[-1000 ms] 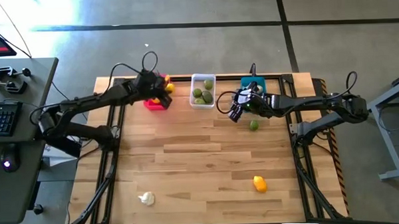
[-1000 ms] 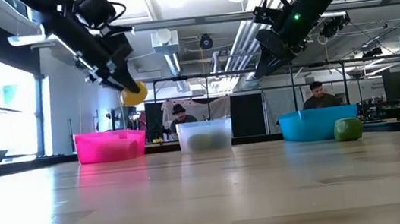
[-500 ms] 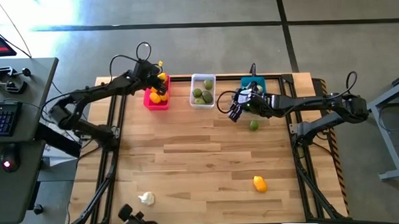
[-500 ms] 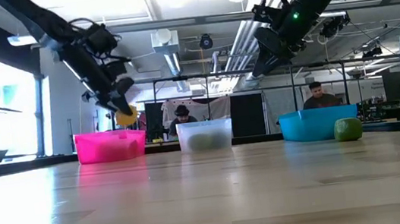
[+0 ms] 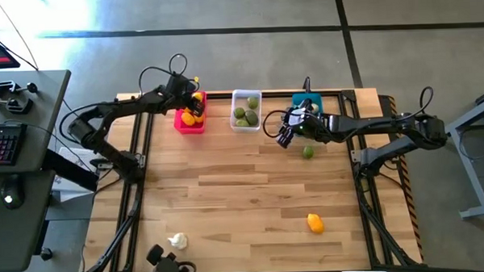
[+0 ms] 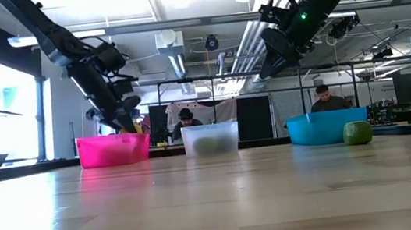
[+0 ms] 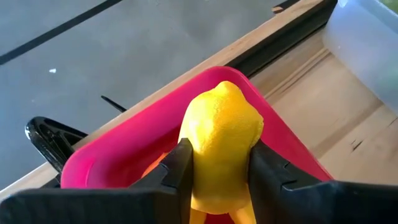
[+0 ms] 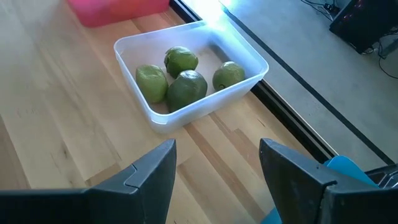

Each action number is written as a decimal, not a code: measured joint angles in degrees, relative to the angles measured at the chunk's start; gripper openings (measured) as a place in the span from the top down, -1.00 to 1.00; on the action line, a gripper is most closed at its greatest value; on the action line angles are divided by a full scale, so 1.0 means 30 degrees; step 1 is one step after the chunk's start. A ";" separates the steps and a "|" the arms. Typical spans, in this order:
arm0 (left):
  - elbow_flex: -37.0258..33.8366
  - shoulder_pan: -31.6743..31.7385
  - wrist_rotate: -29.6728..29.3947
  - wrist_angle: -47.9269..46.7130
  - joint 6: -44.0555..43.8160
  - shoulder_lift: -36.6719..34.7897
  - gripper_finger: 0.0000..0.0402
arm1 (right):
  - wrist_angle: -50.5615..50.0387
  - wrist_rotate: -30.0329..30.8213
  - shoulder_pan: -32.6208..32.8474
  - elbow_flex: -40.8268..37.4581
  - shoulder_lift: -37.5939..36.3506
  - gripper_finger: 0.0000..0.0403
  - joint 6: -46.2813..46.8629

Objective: Sort produce into baskets
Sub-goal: Put the lemon into the pink bin, then put the lime into the transparent bin

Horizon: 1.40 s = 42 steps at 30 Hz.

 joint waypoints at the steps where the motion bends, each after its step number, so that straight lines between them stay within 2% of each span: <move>1: 0.0000 -0.0021 0.0000 -0.0027 0.0018 0.0006 0.51 | -0.0005 0.0000 0.0000 0.0000 0.0000 -0.10 0.0007; 10: 0.0000 -0.0006 -0.0044 0.0141 -0.0500 -0.0002 0.04 | -0.0005 0.0000 0.0000 0.0000 0.0000 -0.10 0.0051; 15: 0.0000 -0.0006 -0.0048 0.0807 -0.0584 -0.0018 -0.04 | -0.0005 0.0000 0.0000 0.0000 0.0000 -0.10 0.0056; 22: 0.0007 -0.0042 0.0929 0.1467 -0.0448 -0.0344 0.12 | -0.0008 0.0007 0.0000 0.0000 0.0000 -0.10 0.0058; 26: -0.0625 -0.0172 0.1236 0.2373 0.0449 -0.0332 0.34 | -0.0005 0.0015 0.0002 0.0000 0.0000 -0.10 0.0015; 30: -0.2184 -0.0833 0.2465 0.5495 0.0535 -0.0725 0.61 | 0.0227 0.0164 0.0007 0.0000 0.0000 -0.07 0.0064; 33: -0.3569 -0.1671 0.2608 0.8250 0.0513 -0.1426 0.82 | 0.0694 0.1831 0.0260 0.0000 0.0038 0.10 0.0836; 36: -0.4512 -0.2563 0.2601 1.0040 0.0541 -0.2282 0.97 | 0.1062 0.3478 0.0728 0.0000 0.0153 0.39 0.1007; 40: -0.5301 -0.3786 0.2594 1.1224 0.0573 -0.3567 0.96 | 0.2058 0.4089 0.1196 0.0007 0.0622 0.86 0.0886; 42: -0.5531 -0.4416 0.2601 1.1414 0.0572 -0.4186 0.97 | 0.2584 0.4109 0.1368 0.0007 0.0971 0.96 0.0895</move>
